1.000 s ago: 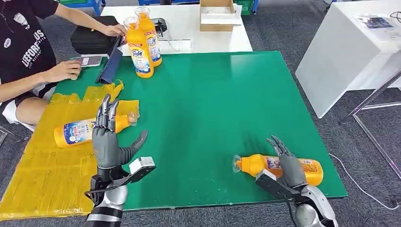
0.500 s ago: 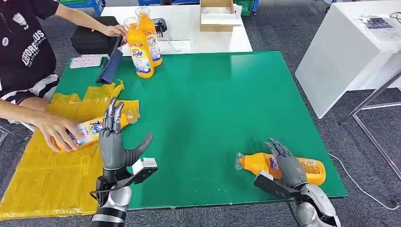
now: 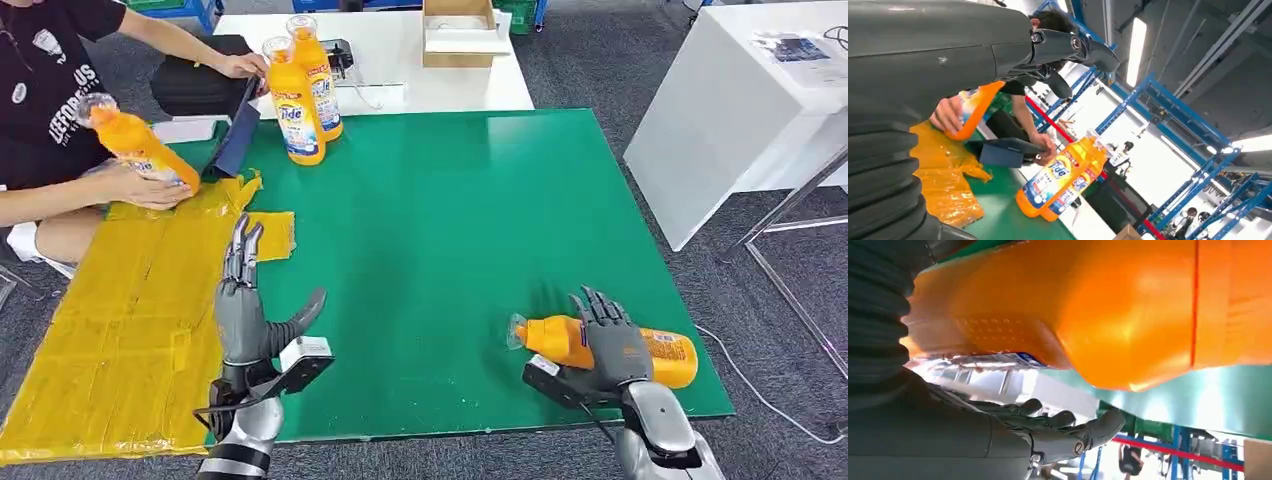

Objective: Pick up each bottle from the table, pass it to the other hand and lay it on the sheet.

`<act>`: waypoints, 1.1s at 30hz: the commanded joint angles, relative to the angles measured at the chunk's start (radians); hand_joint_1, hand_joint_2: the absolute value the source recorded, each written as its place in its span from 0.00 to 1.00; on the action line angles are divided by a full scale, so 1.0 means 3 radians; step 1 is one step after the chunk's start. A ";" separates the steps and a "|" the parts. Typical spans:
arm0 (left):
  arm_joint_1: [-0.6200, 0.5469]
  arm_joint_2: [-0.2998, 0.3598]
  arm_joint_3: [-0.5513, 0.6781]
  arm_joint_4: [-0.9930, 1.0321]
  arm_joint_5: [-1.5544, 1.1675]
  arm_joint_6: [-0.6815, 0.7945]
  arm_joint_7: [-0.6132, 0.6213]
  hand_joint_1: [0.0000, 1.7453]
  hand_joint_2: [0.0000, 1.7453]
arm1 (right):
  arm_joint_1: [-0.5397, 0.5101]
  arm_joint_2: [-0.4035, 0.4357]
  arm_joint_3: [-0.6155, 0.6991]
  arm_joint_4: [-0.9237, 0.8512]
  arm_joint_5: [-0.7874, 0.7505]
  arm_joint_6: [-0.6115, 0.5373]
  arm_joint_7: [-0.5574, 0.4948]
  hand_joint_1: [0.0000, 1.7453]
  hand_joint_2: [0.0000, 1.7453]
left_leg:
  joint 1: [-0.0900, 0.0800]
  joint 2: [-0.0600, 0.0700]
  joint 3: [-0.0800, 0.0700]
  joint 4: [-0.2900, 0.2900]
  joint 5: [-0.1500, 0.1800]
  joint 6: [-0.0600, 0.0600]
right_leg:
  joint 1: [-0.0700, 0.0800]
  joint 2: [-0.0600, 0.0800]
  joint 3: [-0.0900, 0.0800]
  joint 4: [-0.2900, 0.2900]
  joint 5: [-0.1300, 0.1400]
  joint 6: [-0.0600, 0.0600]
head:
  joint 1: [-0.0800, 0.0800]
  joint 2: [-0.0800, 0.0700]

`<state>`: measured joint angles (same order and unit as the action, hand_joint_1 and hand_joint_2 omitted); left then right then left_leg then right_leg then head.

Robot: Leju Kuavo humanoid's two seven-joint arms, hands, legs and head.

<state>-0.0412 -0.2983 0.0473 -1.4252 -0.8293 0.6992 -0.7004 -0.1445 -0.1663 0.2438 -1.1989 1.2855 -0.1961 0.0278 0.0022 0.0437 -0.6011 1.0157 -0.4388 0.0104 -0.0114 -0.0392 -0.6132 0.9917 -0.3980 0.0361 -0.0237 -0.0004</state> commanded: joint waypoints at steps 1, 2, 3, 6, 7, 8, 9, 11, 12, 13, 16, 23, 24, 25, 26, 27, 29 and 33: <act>-0.0011 -0.0055 0.0047 0.0124 0.0037 -0.0004 0.0008 0.00 1.00 | -0.0007 -0.0036 0.0131 -0.0041 0.0120 0.0053 0.0078 0.00 1.00 | 0.0001 -0.0008 0.0006 -0.0003 -0.0001 -0.0001 | -0.0001 0.0004 0.0006 -0.0002 -0.0002 -0.0002 | 0.0000 0.0000; -0.0011 -0.0054 0.0047 0.0125 0.0042 -0.0004 0.0008 0.00 1.00 | -0.0006 -0.0040 0.0131 -0.0043 0.0123 0.0057 0.0078 0.00 1.00 | 0.0002 -0.0011 0.0012 -0.0004 -0.0003 -0.0002 | -0.0001 0.0009 0.0013 -0.0004 -0.0004 -0.0004 | 0.0000 0.0000; -0.0012 -0.0051 0.0050 0.0128 0.0056 -0.0004 0.0008 0.00 1.00 | -0.0003 -0.0050 0.0127 -0.0048 0.0129 0.0064 0.0079 0.00 1.00 | 0.0001 -0.0007 0.0006 -0.0002 -0.0002 -0.0001 | 0.0000 0.0005 0.0007 -0.0002 -0.0002 -0.0002 | 0.0000 0.0000; -0.0005 -0.0041 0.0053 0.0124 0.0087 -0.0004 0.0008 0.00 1.00 | 0.0011 -0.0099 0.0126 -0.0073 0.0155 0.0105 0.0072 0.00 1.00 | 0.0001 -0.0012 0.0011 -0.0004 -0.0003 -0.0002 | -0.0001 0.0006 0.0011 -0.0003 -0.0004 -0.0003 | 0.0000 0.0000; 0.0000 -0.0029 0.0045 0.0129 0.0121 -0.0004 0.0008 0.00 1.00 | 0.0031 -0.0151 0.0117 -0.0090 0.0143 0.0148 0.0049 0.00 1.00 | 0.0002 -0.0014 0.0013 -0.0004 -0.0003 -0.0002 | 0.0000 0.0006 0.0014 -0.0004 -0.0005 -0.0004 | -0.0001 0.0000; 0.0000 -0.0029 0.0045 0.0129 0.0121 -0.0004 0.0008 0.00 1.00 | 0.0031 -0.0151 0.0117 -0.0090 0.0143 0.0148 0.0049 0.00 1.00 | 0.0000 -0.0011 0.0007 -0.0003 -0.0002 -0.0001 | -0.0001 0.0003 0.0008 -0.0002 -0.0003 -0.0002 | 0.0000 0.0000; 0.0000 -0.0016 0.0044 0.0130 0.0134 -0.0004 0.0008 0.00 1.00 | 0.0046 -0.0189 0.0095 -0.0109 0.0121 0.0159 0.0027 0.00 1.00 | 0.0002 -0.0014 0.0013 -0.0005 -0.0003 -0.0002 | -0.0001 0.0006 0.0014 -0.0004 -0.0004 -0.0003 | -0.0001 0.0000; 0.0000 -0.0016 0.0044 0.0130 0.0134 -0.0004 0.0008 0.00 1.00 | 0.0046 -0.0189 0.0095 -0.0109 0.0121 0.0159 0.0027 0.00 1.00 | 0.0002 -0.0013 0.0009 -0.0003 -0.0002 -0.0001 | 0.0000 0.0003 0.0010 -0.0003 -0.0003 -0.0002 | 0.0000 0.0000; 0.0000 -0.0016 0.0044 0.0130 0.0134 -0.0004 0.0008 0.00 1.00 | 0.0046 -0.0189 0.0095 -0.0109 0.0121 0.0159 0.0027 0.00 1.00 | 0.0000 -0.0010 0.0006 -0.0003 -0.0001 0.0000 | -0.0001 0.0001 0.0007 -0.0002 -0.0002 -0.0002 | -0.0001 0.0000; -0.0006 -0.0020 0.0049 0.0149 0.0150 -0.0004 0.0008 0.00 1.00 | 0.0047 -0.0221 0.0100 -0.0116 0.0138 0.0197 0.0028 0.00 1.00 | 0.0001 -0.0013 0.0011 -0.0003 -0.0003 -0.0001 | -0.0001 0.0006 0.0013 -0.0003 -0.0003 -0.0003 | 0.0000 0.0000; -0.0037 -0.0003 0.0032 0.0187 0.0190 -0.0004 0.0008 0.00 1.00 | 0.0008 -0.0351 0.0053 -0.0061 0.0103 0.0296 -0.0010 0.00 1.00 | 0.0000 -0.0015 0.0011 -0.0005 -0.0002 -0.0001 | -0.0002 0.0004 0.0012 -0.0004 -0.0003 -0.0003 | 0.0000 0.0000; -0.0063 0.0020 0.0012 0.0200 0.0236 -0.0004 0.0008 0.00 1.00 | -0.0008 -0.0528 -0.0043 0.0007 -0.0016 0.0391 -0.0124 0.00 1.00 | 0.0000 -0.0015 0.0008 -0.0003 -0.0001 0.0000 | -0.0002 0.0001 0.0011 -0.0004 -0.0002 -0.0002 | -0.0001 0.0000; -0.0063 0.0020 0.0012 0.0200 0.0236 -0.0004 0.0008 0.00 1.00 | -0.0008 -0.0528 -0.0043 0.0007 -0.0016 0.0391 -0.0124 0.00 1.00 | 0.0001 -0.0018 0.0013 -0.0004 -0.0002 -0.0001 | -0.0002 0.0003 0.0016 -0.0006 -0.0003 -0.0003 | 0.0000 0.0000; -0.0063 0.0020 0.0012 0.0200 0.0236 -0.0004 0.0008 0.00 1.00 | -0.0008 -0.0528 -0.0043 0.0007 -0.0016 0.0391 -0.0124 0.00 1.00 | 0.0000 -0.0017 0.0010 -0.0005 -0.0001 -0.0001 | -0.0002 0.0001 0.0014 -0.0005 -0.0003 -0.0003 | 0.0000 0.0000; -0.0063 0.0020 0.0012 0.0200 0.0236 -0.0004 0.0008 0.00 1.00 | -0.0008 -0.0528 -0.0043 0.0007 -0.0016 0.0391 -0.0124 0.00 1.00 | 0.0000 -0.0014 0.0009 -0.0004 -0.0001 -0.0001 | -0.0002 0.0003 0.0012 -0.0004 -0.0002 -0.0003 | 0.0000 0.0000; -0.0063 0.0020 0.0012 0.0200 0.0236 -0.0004 0.0008 0.00 1.00 | -0.0008 -0.0528 -0.0043 0.0007 -0.0016 0.0391 -0.0124 0.00 1.00 | 0.0000 -0.0011 0.0007 -0.0003 -0.0001 -0.0001 | -0.0001 0.0003 0.0009 -0.0004 -0.0001 -0.0002 | 0.0000 0.0000; -0.0066 0.0023 0.0004 0.0203 0.0255 -0.0004 0.0008 0.00 1.00 | -0.0012 -0.0526 -0.0059 0.0045 -0.0016 0.0414 -0.0089 0.00 1.00 | 0.0002 -0.0016 0.0014 -0.0006 -0.0002 -0.0002 | -0.0001 0.0005 0.0016 -0.0006 -0.0003 -0.0005 | -0.0001 0.0000; -0.0100 0.0036 -0.0019 0.0229 0.0280 -0.0004 0.0008 0.00 1.00 | -0.0067 -0.0589 -0.0102 0.0250 -0.0020 0.0482 -0.0054 0.00 1.00 | 0.0001 -0.0016 0.0014 -0.0006 -0.0001 -0.0001 | -0.0001 0.0004 0.0016 -0.0007 -0.0002 -0.0004 | -0.0001 0.0000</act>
<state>-0.0313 -0.3010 0.0473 -1.4210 -0.7565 0.6996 -0.7004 -0.1351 -0.3227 0.2319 -1.2470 1.2821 -0.0828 -0.0019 0.0020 0.0433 -0.6010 1.0159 -0.4388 0.0108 -0.0115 -0.0395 -0.6129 0.9915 -0.3980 0.0363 -0.0240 -0.0004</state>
